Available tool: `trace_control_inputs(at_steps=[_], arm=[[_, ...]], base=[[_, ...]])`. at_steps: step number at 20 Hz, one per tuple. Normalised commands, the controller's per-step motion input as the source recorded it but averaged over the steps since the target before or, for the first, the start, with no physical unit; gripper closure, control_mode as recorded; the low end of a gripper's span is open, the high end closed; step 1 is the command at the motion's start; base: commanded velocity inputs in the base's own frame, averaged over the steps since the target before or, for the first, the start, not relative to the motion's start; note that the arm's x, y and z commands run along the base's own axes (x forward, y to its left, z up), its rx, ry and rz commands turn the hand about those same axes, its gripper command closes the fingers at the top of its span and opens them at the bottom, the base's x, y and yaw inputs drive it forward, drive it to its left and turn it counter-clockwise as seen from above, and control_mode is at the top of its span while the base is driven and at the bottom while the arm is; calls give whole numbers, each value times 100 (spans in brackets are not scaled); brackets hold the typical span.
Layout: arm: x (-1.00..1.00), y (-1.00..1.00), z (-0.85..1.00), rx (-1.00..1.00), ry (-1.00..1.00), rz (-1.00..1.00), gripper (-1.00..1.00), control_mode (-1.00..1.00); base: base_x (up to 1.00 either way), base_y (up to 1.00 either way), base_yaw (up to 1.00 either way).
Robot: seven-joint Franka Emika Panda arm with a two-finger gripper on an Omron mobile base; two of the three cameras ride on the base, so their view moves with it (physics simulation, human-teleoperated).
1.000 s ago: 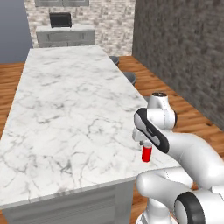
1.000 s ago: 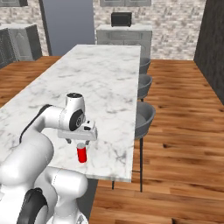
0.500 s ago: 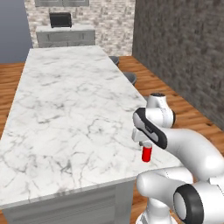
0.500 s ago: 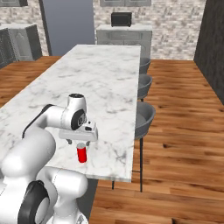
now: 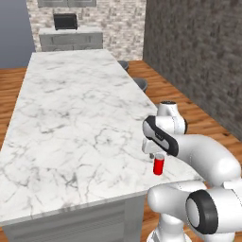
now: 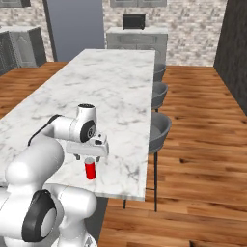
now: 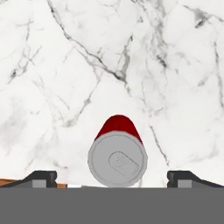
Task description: Four empty soda cans are scattered around the kitchen. Gather all the cans and cluster them next to the stove for recycling.
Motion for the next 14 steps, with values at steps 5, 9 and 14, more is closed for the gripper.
trace_control_inputs(at_steps=[5, 9, 14], arm=[[0, 0, -8, 0, 5, 0, -100, -100], [0, 0, -6, 0, 4, 0, -100, -100], [0, -2, -6, 0, 3, 1, -100, -100]], base=[[0, 0, 0], [0, 0, 0], [0, 0, 0]])
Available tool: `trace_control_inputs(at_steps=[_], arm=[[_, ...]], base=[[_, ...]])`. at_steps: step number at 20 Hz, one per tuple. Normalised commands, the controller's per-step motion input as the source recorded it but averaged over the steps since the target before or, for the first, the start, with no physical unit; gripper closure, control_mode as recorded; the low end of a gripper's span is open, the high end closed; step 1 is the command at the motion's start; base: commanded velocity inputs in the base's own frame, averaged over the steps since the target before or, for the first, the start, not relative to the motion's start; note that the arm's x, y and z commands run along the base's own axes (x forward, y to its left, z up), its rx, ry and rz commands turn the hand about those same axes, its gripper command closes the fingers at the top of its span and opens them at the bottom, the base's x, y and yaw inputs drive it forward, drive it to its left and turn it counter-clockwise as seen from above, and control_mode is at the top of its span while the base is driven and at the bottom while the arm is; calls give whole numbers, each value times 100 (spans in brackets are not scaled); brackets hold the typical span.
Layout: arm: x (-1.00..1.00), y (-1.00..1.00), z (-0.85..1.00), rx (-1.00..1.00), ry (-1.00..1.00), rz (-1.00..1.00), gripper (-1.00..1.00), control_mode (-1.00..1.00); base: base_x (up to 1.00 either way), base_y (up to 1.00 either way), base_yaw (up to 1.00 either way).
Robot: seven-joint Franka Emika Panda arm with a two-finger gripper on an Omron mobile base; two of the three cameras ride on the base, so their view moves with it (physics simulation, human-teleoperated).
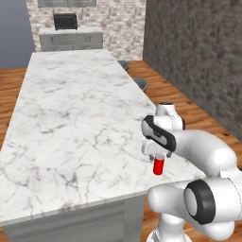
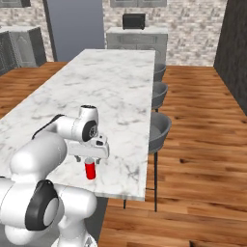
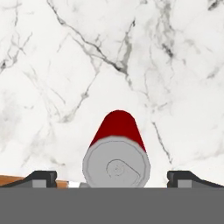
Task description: Four empty soda cans are scattered around the kitchen. Gather all the cans and cluster them next to the stove for recycling.
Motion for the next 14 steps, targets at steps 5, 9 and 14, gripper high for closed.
trace_control_inputs(at_steps=[5, 9, 14], arm=[[1, -5, -5, 0, 2, 1, -100, -100], [4, 0, -9, 0, 3, 1, -100, -100], [12, 0, -9, 0, 3, 0, -100, -100]], base=[[0, 0, 0], [0, 0, 0], [0, 0, 0]])
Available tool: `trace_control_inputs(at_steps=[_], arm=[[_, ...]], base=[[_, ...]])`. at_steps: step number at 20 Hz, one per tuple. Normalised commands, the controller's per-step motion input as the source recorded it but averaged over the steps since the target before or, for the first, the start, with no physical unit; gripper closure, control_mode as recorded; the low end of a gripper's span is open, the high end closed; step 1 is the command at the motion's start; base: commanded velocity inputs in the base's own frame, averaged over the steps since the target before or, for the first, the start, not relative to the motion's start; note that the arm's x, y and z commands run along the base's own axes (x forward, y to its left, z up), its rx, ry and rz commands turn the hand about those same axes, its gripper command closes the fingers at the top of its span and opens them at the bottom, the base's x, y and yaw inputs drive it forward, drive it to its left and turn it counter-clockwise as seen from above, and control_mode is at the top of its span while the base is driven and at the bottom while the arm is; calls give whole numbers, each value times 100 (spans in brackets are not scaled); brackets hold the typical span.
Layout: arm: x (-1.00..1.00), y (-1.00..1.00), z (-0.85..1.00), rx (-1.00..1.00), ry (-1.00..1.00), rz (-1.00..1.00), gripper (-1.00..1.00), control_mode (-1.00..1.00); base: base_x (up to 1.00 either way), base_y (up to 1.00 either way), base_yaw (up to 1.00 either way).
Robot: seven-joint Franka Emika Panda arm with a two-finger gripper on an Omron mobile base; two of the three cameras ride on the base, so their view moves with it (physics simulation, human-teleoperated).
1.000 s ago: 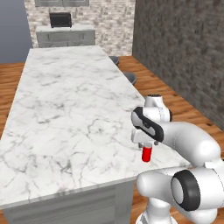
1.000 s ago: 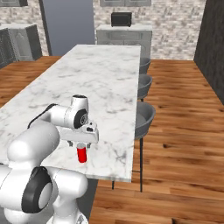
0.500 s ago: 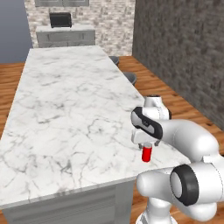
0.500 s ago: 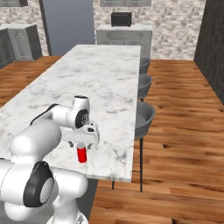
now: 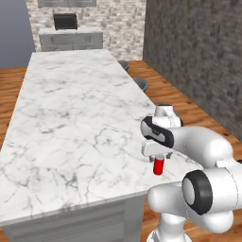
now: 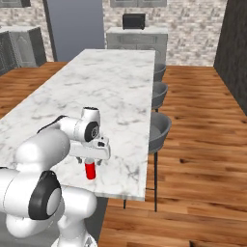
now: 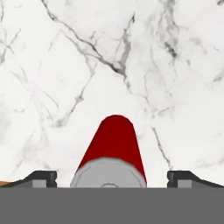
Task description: Four empty soda cans are scattered around the kitchen. Gather all the cans and cluster them next to the stove for recycling.
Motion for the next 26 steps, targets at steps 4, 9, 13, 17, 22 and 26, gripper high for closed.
trace_control_inputs(at_steps=[4, 9, 13, 17, 22, 26], arm=[[4, 0, -7, 0, 2, 0, -100, -100], [0, 0, -6, 0, 4, 0, -100, -100], [0, 0, -6, 0, 4, 0, -100, -100], [0, 0, -5, 0, 4, 0, -100, -100], [0, 0, -3, 0, 4, 0, -100, -100], [0, 0, -3, 0, 5, 0, 100, -100]], base=[[0, 0, 0], [0, 0, 0], [0, 0, 0], [0, 0, 0], [0, 0, 0], [0, 0, 0]])
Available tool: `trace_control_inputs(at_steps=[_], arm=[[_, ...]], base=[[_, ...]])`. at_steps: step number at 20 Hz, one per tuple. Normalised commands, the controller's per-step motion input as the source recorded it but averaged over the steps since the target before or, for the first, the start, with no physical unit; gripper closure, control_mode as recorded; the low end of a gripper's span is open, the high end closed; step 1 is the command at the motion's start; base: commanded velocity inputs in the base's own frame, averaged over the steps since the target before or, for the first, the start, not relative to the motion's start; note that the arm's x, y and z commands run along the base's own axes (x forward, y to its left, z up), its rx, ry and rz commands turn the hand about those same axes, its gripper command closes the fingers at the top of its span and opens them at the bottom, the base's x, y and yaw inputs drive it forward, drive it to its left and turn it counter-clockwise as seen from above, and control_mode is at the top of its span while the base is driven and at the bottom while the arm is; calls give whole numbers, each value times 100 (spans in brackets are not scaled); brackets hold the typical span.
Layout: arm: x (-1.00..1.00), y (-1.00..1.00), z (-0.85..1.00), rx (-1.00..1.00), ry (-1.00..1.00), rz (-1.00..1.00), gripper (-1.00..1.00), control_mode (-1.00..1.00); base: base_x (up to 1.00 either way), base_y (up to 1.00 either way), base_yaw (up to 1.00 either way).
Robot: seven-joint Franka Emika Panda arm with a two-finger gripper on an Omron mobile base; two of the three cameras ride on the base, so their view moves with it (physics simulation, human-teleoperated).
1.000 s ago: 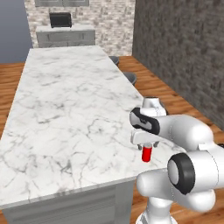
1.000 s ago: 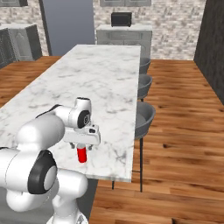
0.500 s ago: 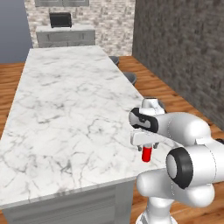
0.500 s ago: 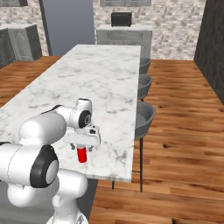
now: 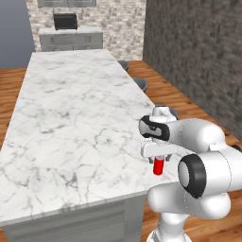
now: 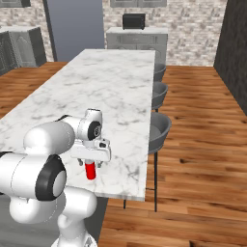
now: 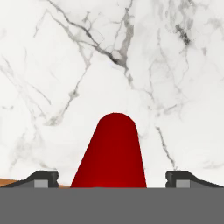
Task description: Four empty soda cans are scattered around the kitchen. Gather all the cans and cluster them next to the stove for recycling.
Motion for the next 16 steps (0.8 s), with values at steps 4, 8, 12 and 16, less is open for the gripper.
trace_control_inputs(at_steps=[4, 8, 12, 16], arm=[[0, 0, -7, 0, 4, 0, 100, -100], [0, 0, -3, 0, 0, 0, 100, -100], [0, 0, -4, 0, 0, 0, 100, -100], [0, 0, 6, 0, 0, 0, 100, -100]], base=[[0, 0, 0], [0, 0, 0], [0, 0, 0], [0, 0, 0]])
